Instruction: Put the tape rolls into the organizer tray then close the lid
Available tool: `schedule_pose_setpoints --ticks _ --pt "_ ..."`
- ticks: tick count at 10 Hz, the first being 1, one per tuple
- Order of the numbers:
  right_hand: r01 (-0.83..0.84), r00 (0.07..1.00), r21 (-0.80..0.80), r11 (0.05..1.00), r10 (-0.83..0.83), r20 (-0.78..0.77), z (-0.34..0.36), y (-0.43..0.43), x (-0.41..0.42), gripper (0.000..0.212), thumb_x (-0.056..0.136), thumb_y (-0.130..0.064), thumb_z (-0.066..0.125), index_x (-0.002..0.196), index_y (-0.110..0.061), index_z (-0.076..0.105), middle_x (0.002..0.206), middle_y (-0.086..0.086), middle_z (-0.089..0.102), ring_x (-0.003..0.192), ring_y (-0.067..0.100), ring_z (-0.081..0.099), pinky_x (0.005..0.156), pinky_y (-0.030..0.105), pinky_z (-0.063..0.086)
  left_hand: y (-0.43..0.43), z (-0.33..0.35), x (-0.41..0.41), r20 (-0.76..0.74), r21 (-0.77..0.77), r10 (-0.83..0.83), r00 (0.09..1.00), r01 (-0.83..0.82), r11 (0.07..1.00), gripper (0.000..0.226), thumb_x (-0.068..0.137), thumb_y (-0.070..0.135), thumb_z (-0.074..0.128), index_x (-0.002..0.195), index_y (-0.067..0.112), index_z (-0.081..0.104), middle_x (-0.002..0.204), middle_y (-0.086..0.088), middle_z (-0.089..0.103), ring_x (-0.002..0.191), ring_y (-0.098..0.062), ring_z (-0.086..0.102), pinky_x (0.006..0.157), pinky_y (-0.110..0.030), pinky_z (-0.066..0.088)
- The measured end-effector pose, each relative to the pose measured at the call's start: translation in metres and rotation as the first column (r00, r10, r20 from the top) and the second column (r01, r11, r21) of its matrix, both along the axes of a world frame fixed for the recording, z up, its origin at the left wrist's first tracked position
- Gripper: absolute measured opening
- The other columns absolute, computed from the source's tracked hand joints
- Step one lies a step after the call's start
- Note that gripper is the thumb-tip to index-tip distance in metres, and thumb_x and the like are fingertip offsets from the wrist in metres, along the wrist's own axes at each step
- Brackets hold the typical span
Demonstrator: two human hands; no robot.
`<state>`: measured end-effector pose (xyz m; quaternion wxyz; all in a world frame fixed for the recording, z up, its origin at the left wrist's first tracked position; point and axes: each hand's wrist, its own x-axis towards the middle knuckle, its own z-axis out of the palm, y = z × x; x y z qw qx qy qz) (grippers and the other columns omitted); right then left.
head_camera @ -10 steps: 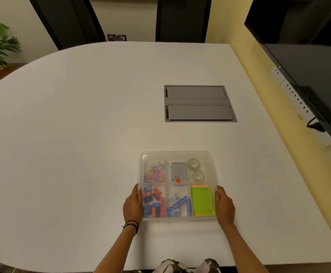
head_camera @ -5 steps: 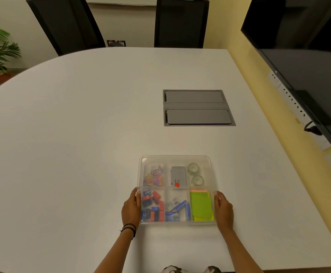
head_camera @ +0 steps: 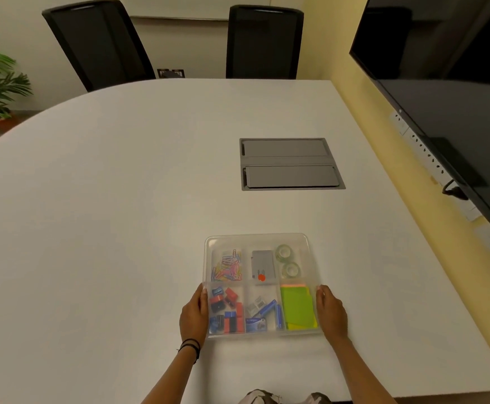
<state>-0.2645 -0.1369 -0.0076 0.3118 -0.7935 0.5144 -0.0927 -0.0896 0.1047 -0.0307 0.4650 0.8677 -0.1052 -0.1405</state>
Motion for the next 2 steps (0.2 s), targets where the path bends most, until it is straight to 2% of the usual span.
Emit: schedule_pose_setpoints --ticks 1,2 --pt "0.030 0.999 -0.077 0.997 -0.028 0.033 0.004 0.003 0.006 0.040 0.097 -0.022 0.044 0.135 -0.012 0.039 0.109 0.019 0.064 0.101 0.037 0.061 0.076 0.040 0.050 0.001 0.001 0.004 0.038 0.082 0.008 0.999 -0.011 0.997 0.028 0.099 0.031 0.041 0.119 0.022 0.059 0.083 0.007 0.062 0.067 -0.005 0.059 0.055 -0.009 0.041" --pt "-0.078 0.993 -0.201 0.977 0.093 0.067 0.011 0.002 0.020 0.052 0.095 -0.016 0.049 0.142 -0.008 0.031 0.137 0.019 0.048 0.126 0.035 0.045 0.102 0.047 0.044 -0.001 0.004 0.014 0.077 0.152 0.023 0.997 -0.034 0.988 0.039 0.097 0.031 0.047 0.133 0.016 0.050 0.094 -0.002 0.054 0.080 -0.015 0.058 0.060 -0.017 0.047"
